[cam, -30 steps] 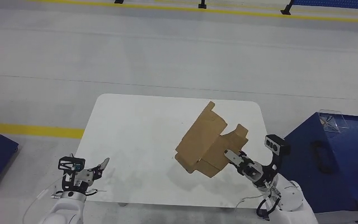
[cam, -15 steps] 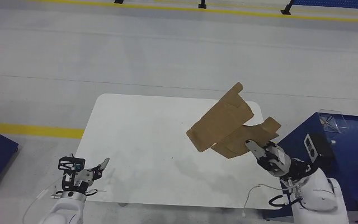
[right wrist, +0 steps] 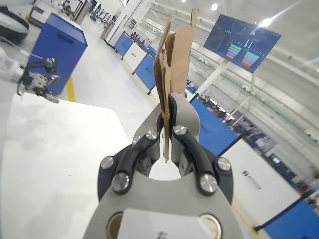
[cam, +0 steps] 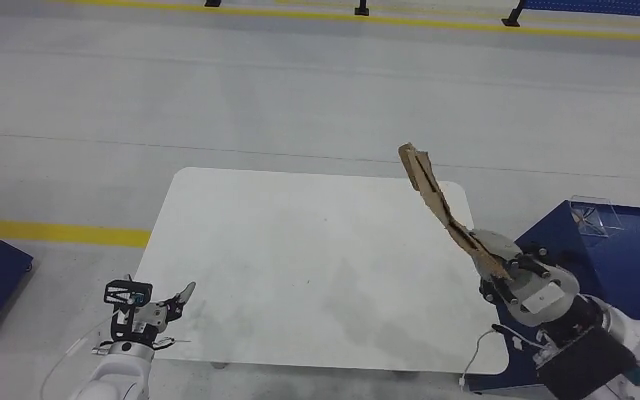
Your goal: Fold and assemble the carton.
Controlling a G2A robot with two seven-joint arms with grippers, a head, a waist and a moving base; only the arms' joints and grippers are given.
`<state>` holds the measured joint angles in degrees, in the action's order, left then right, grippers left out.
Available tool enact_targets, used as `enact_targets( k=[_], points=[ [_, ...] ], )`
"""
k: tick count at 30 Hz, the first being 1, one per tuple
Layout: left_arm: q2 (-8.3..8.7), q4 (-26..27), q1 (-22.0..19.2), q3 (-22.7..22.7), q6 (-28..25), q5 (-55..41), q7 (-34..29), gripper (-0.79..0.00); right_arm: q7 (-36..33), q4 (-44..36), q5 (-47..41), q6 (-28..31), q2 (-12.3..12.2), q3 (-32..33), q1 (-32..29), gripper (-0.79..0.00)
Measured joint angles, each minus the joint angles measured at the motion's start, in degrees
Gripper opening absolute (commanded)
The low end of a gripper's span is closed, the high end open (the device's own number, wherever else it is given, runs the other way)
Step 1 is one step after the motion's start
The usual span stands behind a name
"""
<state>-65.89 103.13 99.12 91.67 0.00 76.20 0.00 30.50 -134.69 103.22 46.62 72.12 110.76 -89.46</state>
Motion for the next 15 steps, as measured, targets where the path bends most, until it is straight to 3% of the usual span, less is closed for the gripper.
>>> enact_targets(
  k=[3, 6, 12, 15],
  points=[
    [0.0, 0.0, 0.0, 0.0, 0.0, 0.0, 0.0, 0.0, 15.4, 0.1, 22.2, -12.0, -1.3, -3.7, -3.1, -0.785],
    [0.0, 0.0, 0.0, 0.0, 0.0, 0.0, 0.0, 0.0, 25.0, 0.0, 38.9, -23.0, -2.2, -6.8, -7.1, -0.785],
    [0.0, 0.0, 0.0, 0.0, 0.0, 0.0, 0.0, 0.0, 26.0, 0.0, 60.7, -37.0, -3.2, -11.6, -10.5, -0.785],
    [0.0, 0.0, 0.0, 0.0, 0.0, 0.0, 0.0, 0.0, 24.4, 0.0, 65.0, -39.7, -3.4, -13.4, -11.7, -0.785]
  ],
)
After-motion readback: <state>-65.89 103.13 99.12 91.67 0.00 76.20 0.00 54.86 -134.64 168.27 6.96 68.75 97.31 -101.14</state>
